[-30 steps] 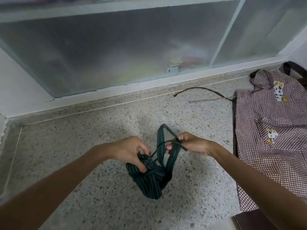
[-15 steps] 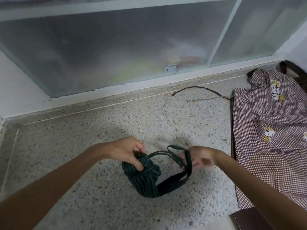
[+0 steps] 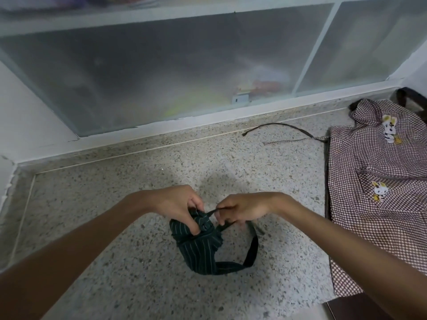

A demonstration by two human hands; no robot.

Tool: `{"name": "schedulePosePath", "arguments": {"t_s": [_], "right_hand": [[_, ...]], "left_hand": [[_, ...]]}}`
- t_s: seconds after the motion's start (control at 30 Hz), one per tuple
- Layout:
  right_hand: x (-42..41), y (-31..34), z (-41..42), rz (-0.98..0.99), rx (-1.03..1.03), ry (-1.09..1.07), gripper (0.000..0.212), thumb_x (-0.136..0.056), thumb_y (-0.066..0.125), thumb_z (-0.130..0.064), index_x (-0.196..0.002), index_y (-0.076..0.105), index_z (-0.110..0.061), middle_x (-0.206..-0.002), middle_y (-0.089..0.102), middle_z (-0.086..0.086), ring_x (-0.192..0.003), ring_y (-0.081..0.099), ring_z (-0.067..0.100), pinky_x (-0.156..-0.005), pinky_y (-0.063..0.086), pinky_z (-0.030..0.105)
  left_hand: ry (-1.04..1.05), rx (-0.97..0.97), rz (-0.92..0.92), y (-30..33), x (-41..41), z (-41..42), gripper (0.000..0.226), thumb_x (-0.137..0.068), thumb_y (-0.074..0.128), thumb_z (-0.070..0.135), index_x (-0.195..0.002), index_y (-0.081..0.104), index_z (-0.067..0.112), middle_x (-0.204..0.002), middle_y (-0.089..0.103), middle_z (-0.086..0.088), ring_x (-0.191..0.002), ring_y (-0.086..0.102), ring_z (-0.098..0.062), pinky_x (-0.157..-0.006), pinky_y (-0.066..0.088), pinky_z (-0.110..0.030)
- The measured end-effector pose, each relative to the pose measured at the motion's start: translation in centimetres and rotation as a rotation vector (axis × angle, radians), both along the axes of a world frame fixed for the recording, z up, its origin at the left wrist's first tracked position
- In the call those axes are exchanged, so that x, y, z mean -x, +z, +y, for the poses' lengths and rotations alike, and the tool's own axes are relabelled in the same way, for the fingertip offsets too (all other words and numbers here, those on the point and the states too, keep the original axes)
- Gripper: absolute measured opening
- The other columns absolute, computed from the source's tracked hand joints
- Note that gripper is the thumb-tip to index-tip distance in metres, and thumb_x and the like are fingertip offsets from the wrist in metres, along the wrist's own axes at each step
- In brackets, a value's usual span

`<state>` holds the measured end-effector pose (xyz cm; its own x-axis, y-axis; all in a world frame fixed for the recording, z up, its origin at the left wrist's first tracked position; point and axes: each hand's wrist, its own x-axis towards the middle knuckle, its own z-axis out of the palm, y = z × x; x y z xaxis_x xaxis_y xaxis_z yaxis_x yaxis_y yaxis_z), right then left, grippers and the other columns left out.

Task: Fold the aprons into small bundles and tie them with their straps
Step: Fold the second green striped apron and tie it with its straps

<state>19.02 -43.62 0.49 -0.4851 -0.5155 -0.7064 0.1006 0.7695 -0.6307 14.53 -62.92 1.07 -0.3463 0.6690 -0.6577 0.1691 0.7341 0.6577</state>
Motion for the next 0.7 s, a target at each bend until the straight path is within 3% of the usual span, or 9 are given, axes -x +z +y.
{"name": "schedulePosePath", "arguments": {"t_s": [0.1,0.17,0.23,0.33,0.37,0.43,0.53,0.63,0.7], "right_hand": [[0.9,0.5,0.0,-0.177,-0.020,-0.087,0.033,-0.104,0.027,-0.030,-0.078,0.042,-0.017,-0.062,0.033,-0.005,-0.048,0.028,0.006,-0.042,0.026,0.015],[2.5,-0.3,-0.2,-0.343,-0.031,-0.263,0.035,-0.104,0.027,-0.025,-0.073,0.040,-0.017,-0.050,0.028,-0.007,-0.038,0.020,0.004,-0.035,0.017,0.014],[4.8,-1.1,-0.5,-0.383,-0.148,-0.321,0.034,-0.104,0.025,-0.022,-0.074,0.040,-0.015,-0.043,0.029,-0.008,-0.031,0.020,0.004,-0.031,0.015,0.014],[7.5,-1.2,-2.0,-0.081,-0.471,-0.071,0.021,-0.101,0.034,-0.014,-0.095,0.054,-0.008,-0.055,0.039,0.002,-0.043,0.033,0.011,-0.039,0.027,0.017],[8.0,-1.1,-2.6,0.033,-0.529,-0.006,0.019,-0.099,0.039,-0.009,-0.092,0.056,-0.004,-0.062,0.040,0.004,-0.050,0.034,0.012,-0.043,0.030,0.019],[8.7,-1.3,-3.7,0.172,-0.536,0.013,0.025,-0.097,0.042,-0.007,-0.073,0.050,-0.005,-0.067,0.042,0.005,-0.055,0.037,0.013,-0.047,0.032,0.021],[8.3,-2.4,-4.3,0.312,-0.524,0.050,0.022,-0.098,0.039,-0.010,-0.079,0.050,-0.006,-0.072,0.047,0.004,-0.057,0.044,0.013,-0.049,0.035,0.021],[6.4,-6.0,-4.5,0.517,-0.501,0.044,0.016,-0.096,0.043,-0.010,-0.091,0.058,-0.004,-0.093,0.059,0.012,-0.077,0.059,0.023,-0.060,0.040,0.026],[4.9,-9.2,-4.0,0.661,-0.351,-0.092,0.018,-0.097,0.044,-0.011,-0.095,0.061,-0.006,-0.096,0.062,0.013,-0.084,0.061,0.025,-0.063,0.038,0.028]], "left_hand": [[0.150,0.112,0.005,0.0,0.8,0.6,0.019,-0.067,0.081,0.025,-0.076,0.070,0.013,-0.070,0.067,0.005,-0.063,0.058,-0.006,-0.057,0.045,-0.016],[0.378,0.135,-0.032,-0.6,1.3,1.5,0.022,-0.069,0.079,0.026,-0.080,0.070,0.008,-0.071,0.065,0.004,-0.063,0.060,-0.006,-0.055,0.046,-0.015],[0.631,0.159,-0.084,-1.7,1.5,2.7,0.021,-0.071,0.077,0.023,-0.081,0.067,0.008,-0.075,0.066,0.001,-0.064,0.062,-0.007,-0.052,0.049,-0.016],[0.876,0.179,-0.075,-4.5,1.7,3.8,0.033,-0.065,0.079,0.027,-0.087,0.064,0.008,-0.085,0.068,-0.006,-0.073,0.065,-0.016,-0.064,0.057,-0.026],[0.960,0.149,-0.115,-5.4,1.7,4.0,0.035,-0.066,0.078,0.026,-0.092,0.063,0.007,-0.089,0.068,-0.008,-0.076,0.066,-0.018,-0.068,0.057,-0.029],[1.162,0.019,-0.275,-6.5,1.6,4.2,0.027,-0.074,0.074,0.020,-0.094,0.062,0.006,-0.092,0.066,-0.010,-0.077,0.065,-0.019,-0.067,0.056,-0.030],[1.379,-0.141,-0.431,-8.7,1.1,3.8,0.030,-0.082,0.068,0.017,-0.106,0.061,0.001,-0.097,0.066,-0.013,-0.083,0.064,-0.022,-0.071,0.055,-0.031],[1.507,-0.115,-0.287,-11.2,-0.2,3.0,0.024,-0.080,0.070,0.022,-0.093,0.065,0.003,-0.091,0.064,-0.011,-0.074,0.060,-0.022,-0.065,0.054,-0.031],[1.405,0.028,-0.104,-12.6,-1.0,2.1,0.029,-0.076,0.071,0.036,-0.076,0.066,0.008,-0.085,0.066,-0.009,-0.075,0.063,-0.025,-0.074,0.056,-0.035]]}}
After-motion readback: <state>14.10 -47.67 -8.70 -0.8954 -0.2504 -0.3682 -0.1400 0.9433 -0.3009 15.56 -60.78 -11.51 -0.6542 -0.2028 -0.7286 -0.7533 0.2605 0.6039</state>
